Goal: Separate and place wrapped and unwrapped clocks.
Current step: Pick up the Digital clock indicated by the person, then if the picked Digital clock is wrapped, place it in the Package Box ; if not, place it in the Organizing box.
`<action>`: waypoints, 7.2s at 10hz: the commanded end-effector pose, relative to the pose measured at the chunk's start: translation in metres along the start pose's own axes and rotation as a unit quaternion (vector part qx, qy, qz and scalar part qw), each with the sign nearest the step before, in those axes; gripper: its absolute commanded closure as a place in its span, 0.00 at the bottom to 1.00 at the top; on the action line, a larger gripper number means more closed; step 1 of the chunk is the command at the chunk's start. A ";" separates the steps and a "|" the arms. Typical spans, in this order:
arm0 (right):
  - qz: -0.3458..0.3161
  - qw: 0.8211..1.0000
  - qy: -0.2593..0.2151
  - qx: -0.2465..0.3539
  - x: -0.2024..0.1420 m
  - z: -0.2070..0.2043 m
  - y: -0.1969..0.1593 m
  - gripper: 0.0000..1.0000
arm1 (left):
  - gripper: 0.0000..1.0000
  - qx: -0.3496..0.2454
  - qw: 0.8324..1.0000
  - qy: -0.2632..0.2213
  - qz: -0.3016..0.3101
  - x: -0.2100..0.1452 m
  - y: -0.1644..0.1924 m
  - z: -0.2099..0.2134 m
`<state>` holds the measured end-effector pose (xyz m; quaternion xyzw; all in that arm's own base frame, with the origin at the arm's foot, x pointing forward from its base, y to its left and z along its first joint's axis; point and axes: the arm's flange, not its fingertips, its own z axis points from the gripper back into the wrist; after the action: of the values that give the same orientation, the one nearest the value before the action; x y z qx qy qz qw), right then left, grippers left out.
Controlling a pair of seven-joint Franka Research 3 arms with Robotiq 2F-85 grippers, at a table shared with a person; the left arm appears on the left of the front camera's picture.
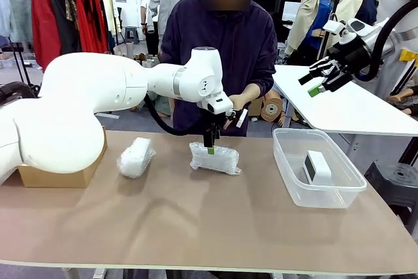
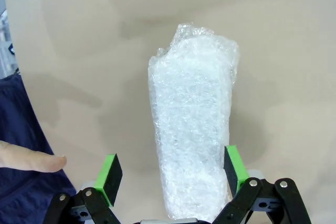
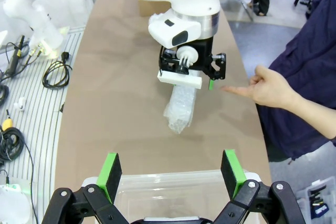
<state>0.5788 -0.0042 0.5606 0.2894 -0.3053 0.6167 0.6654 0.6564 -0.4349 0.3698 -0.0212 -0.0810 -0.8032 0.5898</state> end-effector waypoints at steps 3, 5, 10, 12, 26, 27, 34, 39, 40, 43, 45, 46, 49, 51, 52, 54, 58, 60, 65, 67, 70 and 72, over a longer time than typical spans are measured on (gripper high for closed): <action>0.004 1.000 0.009 0.003 0.002 0.000 0.003 0.00 | 0.00 -0.011 1.000 0.005 -0.005 0.001 0.010 -0.011; 0.004 1.000 0.009 0.003 0.002 0.000 0.003 0.00 | 0.00 -0.031 0.999 -0.005 -0.013 -0.001 0.008 -0.018; 0.004 1.000 0.009 0.003 0.002 0.000 0.003 0.00 | 0.81 -0.066 0.997 -0.022 -0.024 -0.007 -0.002 -0.019; 0.004 1.000 0.009 0.003 0.002 0.000 0.003 0.00 | 1.00 -0.059 0.998 -0.022 -0.018 -0.009 -0.005 -0.014; 0.004 1.000 0.009 0.003 0.002 0.000 0.003 0.00 | 1.00 0.016 0.999 0.025 0.027 -0.026 -0.045 0.263; 0.004 1.000 0.009 0.003 0.002 0.000 0.003 0.00 | 1.00 0.021 0.999 0.030 0.022 -0.027 -0.047 0.278; 0.004 1.000 0.009 0.003 0.002 0.000 0.003 0.00 | 1.00 0.047 0.998 0.044 0.013 -0.030 -0.065 0.315; 0.004 1.000 0.009 0.003 0.002 0.000 0.003 0.00 | 1.00 0.047 0.998 0.044 0.013 -0.030 -0.065 0.315; 0.004 1.000 0.009 0.003 0.002 0.000 0.003 0.00 | 1.00 0.047 0.998 0.044 0.013 -0.030 -0.065 0.315; 0.004 1.000 0.009 0.003 0.002 0.000 0.003 0.00 | 1.00 0.044 0.998 0.048 0.012 -0.030 -0.062 0.310; 0.004 1.000 0.009 0.003 0.002 0.000 0.003 0.00 | 1.00 0.056 0.983 0.058 0.166 -0.055 -0.091 0.311; 0.004 1.000 0.009 0.003 0.002 0.000 0.003 0.00 | 1.00 0.066 0.965 0.035 0.250 -0.064 -0.111 0.313; 0.004 1.000 0.009 0.003 0.002 0.000 0.003 0.00 | 1.00 0.117 0.888 0.042 0.443 -0.105 -0.155 0.332; 0.004 1.000 0.009 0.003 0.002 0.000 0.003 0.00 | 1.00 0.121 0.809 0.097 0.567 -0.154 -0.189 0.326; 0.004 1.000 0.009 0.003 0.002 0.000 0.003 0.00 | 1.00 0.120 0.776 0.085 0.613 -0.170 -0.210 0.319; 0.004 1.000 0.009 0.003 0.002 0.000 0.003 0.00 | 1.00 0.125 0.739 0.076 0.658 -0.204 -0.240 0.311; 0.004 1.000 0.009 0.003 0.002 0.000 0.003 0.00 | 1.00 0.148 0.672 0.138 0.713 -0.252 -0.280 0.286; 0.004 1.000 0.009 0.003 0.002 0.000 0.003 0.00 | 1.00 0.164 0.674 0.108 0.712 -0.259 -0.286 0.275; 0.004 1.000 0.009 0.003 0.002 0.000 0.003 0.00 | 1.00 0.128 0.680 0.133 0.709 -0.255 -0.280 0.283; 0.004 1.000 0.009 0.003 0.002 0.000 0.003 0.00 | 1.00 0.128 0.680 0.133 0.709 -0.255 -0.280 0.283; 0.004 1.000 0.009 0.003 0.002 0.000 0.003 0.00 | 1.00 0.133 0.650 0.145 0.734 -0.296 -0.253 0.258; 0.004 1.000 0.009 0.003 0.002 0.000 0.003 0.00 | 1.00 0.144 0.655 0.132 0.730 -0.334 -0.231 0.252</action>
<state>0.5786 -0.0045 0.5608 0.2892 -0.3051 0.6168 0.6654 0.5042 -0.0210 0.5434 0.1090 -0.0589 -0.0829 0.9888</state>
